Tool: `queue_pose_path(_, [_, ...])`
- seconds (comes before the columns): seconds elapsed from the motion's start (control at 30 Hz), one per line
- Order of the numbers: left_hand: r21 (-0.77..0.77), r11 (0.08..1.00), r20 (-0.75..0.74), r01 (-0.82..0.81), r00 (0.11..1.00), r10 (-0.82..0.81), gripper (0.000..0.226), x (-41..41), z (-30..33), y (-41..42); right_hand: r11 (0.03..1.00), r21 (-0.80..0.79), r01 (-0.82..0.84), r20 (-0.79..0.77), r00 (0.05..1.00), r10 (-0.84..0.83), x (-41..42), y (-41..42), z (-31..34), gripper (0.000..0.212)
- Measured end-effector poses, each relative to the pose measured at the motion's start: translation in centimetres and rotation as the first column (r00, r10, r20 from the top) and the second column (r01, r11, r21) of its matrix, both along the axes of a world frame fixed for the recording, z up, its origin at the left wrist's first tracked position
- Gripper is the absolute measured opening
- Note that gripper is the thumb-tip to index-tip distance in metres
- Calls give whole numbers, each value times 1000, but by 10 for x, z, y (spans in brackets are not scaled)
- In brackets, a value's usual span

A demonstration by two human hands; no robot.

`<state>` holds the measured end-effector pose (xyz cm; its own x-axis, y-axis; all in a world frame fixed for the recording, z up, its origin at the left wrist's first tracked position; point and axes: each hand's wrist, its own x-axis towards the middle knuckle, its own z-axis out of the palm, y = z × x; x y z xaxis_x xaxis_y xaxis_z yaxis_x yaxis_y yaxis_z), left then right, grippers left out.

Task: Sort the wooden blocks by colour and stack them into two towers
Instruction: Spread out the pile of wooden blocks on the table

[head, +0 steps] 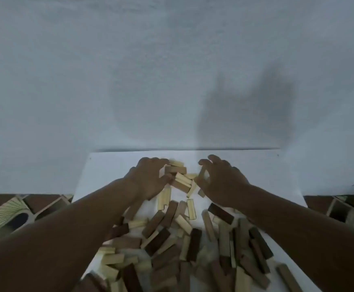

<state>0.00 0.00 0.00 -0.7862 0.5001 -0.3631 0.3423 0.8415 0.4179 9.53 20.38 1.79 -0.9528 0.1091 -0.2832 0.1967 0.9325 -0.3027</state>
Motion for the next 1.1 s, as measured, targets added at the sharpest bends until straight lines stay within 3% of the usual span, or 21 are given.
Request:
queue_pose_path(0.13, [-66, 995, -91, 72, 993, -78, 49, 1, -43, 13, 999, -17, -46, 32, 998, 46, -1, -5, -50, 58])
queue_pose_path(0.23, [19, 992, -158, 129, 980, -124, 40, 0, -67, 21, 994, -59, -97, 4, 995, 97, 6, -11, -77, 60])
queue_pose_path(0.4, [168, 976, -251, 138, 964, -93, 37, 26, -71, 12, 958, -233, -169, -145, 980, 137, 36, -23, -69, 55])
queue_pose_path(0.5, [221, 974, -385, 52, 922, 38, 46, 46, -65, -18, 985, -157, -69, -201, 979, 37, 60, -3, -65, 57])
queue_pose_path(0.57, [93, 992, -440, -85, 890, 117, 48, 51, -70, -45, 996, -45, 83, -165, 982, -90, 74, 15, -71, 59])
queue_pose_path(0.63, [-93, 972, -395, -214, 904, 162, 51, 57, -78, -64, 978, 37, 207, -84, 976, -203, 84, 23, -79, 63])
queue_pose_path(0.7, [-160, 968, -345, -194, 930, 129, 54, 68, -83, -69, 970, 91, 224, -28, 974, -223, 89, 17, -89, 68])
queue_pose_path(0.77, [-86, 987, -309, -137, 945, 104, 57, 79, -85, -64, 983, 65, 173, -55, 984, -170, 89, 5, -94, 68])
queue_pose_path(0.83, [94, 992, -252, -88, 962, 109, 61, 90, -80, -61, 995, -37, 96, -119, 988, -100, 86, -4, -95, 60])
queue_pose_path(0.93, [277, 944, -308, -178, 914, 263, 60, 102, -75, -76, 994, -49, 96, -234, 967, -105, 96, -1, -84, 68])
queue_pose_path(1.03, [184, 924, -437, -335, 814, 382, 57, 106, -76, -119, 957, -78, 279, -273, 917, -290, 139, 18, -79, 58])
queue_pose_path(1.1, [83, 928, -406, -364, 838, 365, 54, 104, -80, -150, 931, 41, 364, -227, 910, -346, 169, 36, -81, 59])
